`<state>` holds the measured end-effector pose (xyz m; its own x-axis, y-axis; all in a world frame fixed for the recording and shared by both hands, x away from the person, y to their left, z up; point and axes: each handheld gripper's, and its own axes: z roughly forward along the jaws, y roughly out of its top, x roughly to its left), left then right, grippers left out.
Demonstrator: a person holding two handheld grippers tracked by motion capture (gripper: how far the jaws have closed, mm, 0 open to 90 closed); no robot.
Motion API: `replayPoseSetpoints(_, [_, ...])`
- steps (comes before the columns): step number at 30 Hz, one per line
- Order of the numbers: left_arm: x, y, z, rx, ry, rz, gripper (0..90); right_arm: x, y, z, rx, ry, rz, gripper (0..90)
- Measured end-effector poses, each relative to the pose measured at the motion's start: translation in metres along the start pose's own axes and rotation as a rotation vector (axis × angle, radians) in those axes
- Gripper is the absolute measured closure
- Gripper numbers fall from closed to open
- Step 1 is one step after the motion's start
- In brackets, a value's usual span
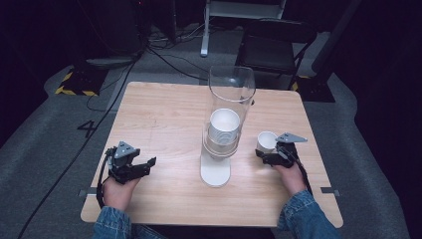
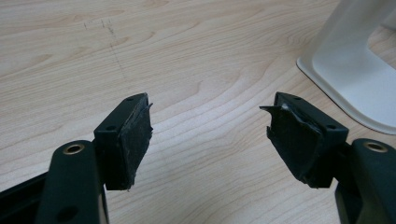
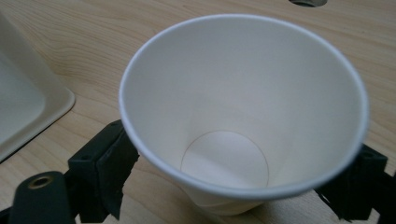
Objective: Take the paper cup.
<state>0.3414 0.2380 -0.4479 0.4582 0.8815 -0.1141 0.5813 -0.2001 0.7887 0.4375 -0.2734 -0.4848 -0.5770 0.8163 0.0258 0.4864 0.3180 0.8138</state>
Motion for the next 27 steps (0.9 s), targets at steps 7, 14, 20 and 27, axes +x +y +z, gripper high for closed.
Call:
replayPoseSetpoints(7, [-0.001,0.0,-0.001,-0.002,-0.002,0.004,29.8,0.002,0.008,-0.029,-0.073,-0.01,0.003,14.7])
replayPoseSetpoints(14, [-0.004,-0.001,-0.004,-0.002,-0.009,0.014,29.4,0.007,0.014,-0.054,-0.112,0.01,-0.004,14.7])
replayPoseSetpoints(20, [-0.006,-0.002,-0.007,-0.007,-0.022,0.016,28.7,0.011,0.018,-0.082,-0.163,0.048,-0.014,14.7])
replayPoseSetpoints(27, [-0.011,-0.006,-0.013,-0.001,-0.048,0.044,27.2,0.019,0.014,-0.105,-0.168,0.097,-0.064,14.8])
